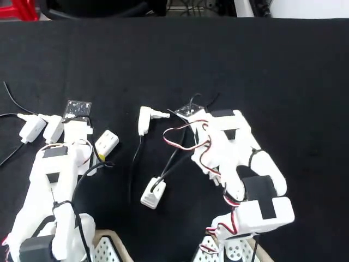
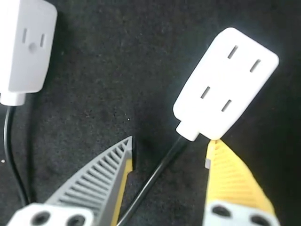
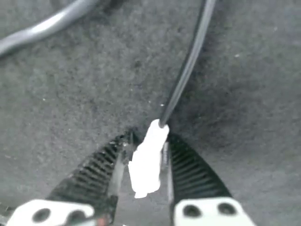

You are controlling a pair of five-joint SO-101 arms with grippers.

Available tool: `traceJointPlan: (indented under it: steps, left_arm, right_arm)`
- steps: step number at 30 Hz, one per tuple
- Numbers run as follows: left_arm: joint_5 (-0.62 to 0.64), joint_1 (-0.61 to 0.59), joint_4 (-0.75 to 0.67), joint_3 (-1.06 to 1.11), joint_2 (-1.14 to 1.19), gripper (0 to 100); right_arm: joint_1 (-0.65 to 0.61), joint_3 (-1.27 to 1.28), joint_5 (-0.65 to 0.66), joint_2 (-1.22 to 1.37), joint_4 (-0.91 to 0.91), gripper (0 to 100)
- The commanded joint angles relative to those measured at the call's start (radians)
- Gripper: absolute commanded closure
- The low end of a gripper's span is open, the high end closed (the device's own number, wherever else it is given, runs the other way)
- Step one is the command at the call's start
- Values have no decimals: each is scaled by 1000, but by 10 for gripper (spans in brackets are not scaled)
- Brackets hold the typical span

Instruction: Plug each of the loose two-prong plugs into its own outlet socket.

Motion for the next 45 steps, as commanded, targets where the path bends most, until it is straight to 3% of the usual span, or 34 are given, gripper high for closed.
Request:
traceJointPlan:
  steps: [1, 11, 17, 20, 24, 29, 34, 38, 41, 45]
  left_arm:
    - [-9, -10, -6, -2, -8, 751]
    - [-11, -7, -8, 1, -8, 751]
    - [-14, 1, -8, 5, -8, 751]
    - [-91, 65, -6, 33, -15, 752]
    - [-103, 124, -12, 105, -152, 767]
    - [-101, 225, -12, 305, -517, 763]
    - [-87, 269, -9, 513, -984, 703]
    - [23, 289, 77, 552, -1310, 703]
    - [138, 321, 61, 476, -1278, 701]
    - [216, 331, 38, 464, -1281, 700]
  right_arm:
    - [-43, 36, -8, 44, 20, 989]
    - [-51, -139, -43, -22, 196, 987]
    - [-81, -199, -51, -355, 342, 987]
    - [-126, -222, -63, -539, 347, 987]
    - [-198, -200, -230, -687, 204, 987]
    - [-292, -125, -439, -720, -29, 987]
    - [-373, -70, -508, -725, -222, 987]
    - [-480, 12, -565, -782, -408, 987]
    - [-582, 79, -598, -840, -500, 987]
    - [-601, 142, -629, -920, -543, 987]
